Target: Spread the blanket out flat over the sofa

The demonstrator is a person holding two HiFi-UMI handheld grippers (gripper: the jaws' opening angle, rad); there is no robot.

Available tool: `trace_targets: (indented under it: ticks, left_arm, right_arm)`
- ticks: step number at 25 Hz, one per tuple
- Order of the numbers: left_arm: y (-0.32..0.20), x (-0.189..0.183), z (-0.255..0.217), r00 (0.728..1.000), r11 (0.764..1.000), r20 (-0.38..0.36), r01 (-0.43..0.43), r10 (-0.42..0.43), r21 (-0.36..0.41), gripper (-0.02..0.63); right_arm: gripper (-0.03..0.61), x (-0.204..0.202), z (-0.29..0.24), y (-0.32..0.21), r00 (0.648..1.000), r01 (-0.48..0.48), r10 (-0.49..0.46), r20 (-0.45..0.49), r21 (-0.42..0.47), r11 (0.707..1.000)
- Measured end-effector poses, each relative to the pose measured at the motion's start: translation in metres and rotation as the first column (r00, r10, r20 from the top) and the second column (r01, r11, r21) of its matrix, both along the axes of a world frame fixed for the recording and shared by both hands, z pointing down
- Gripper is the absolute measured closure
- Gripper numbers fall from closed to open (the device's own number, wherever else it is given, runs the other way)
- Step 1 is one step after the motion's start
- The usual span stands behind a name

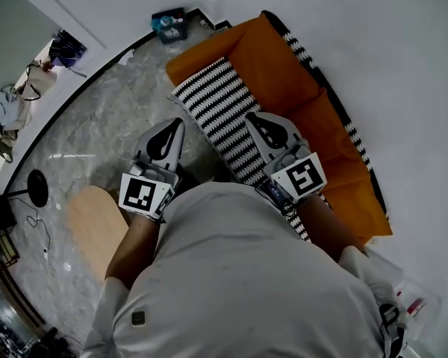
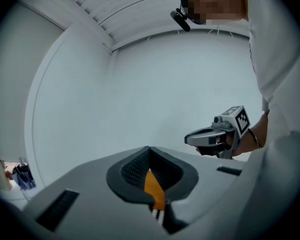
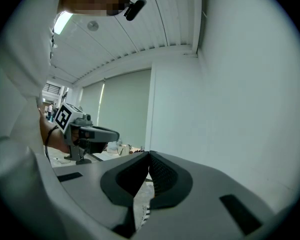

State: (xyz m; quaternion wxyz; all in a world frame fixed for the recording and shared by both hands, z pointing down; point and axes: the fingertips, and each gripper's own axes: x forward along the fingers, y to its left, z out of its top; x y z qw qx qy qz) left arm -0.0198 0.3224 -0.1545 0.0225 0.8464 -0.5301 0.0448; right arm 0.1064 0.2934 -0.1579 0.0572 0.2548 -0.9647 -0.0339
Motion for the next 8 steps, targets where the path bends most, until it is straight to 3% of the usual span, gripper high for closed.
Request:
trace_targets:
  ticks: [8]
  left_arm:
    - [-0.002,-0.008,0.006,1.0,1.0,-0.011,0.003,-0.003,-0.002,0.604]
  right_arm:
    - [0.552,-0.006,0.014,-0.002,1.0,0.005,-0.005,-0.015,-0.033,0.999]
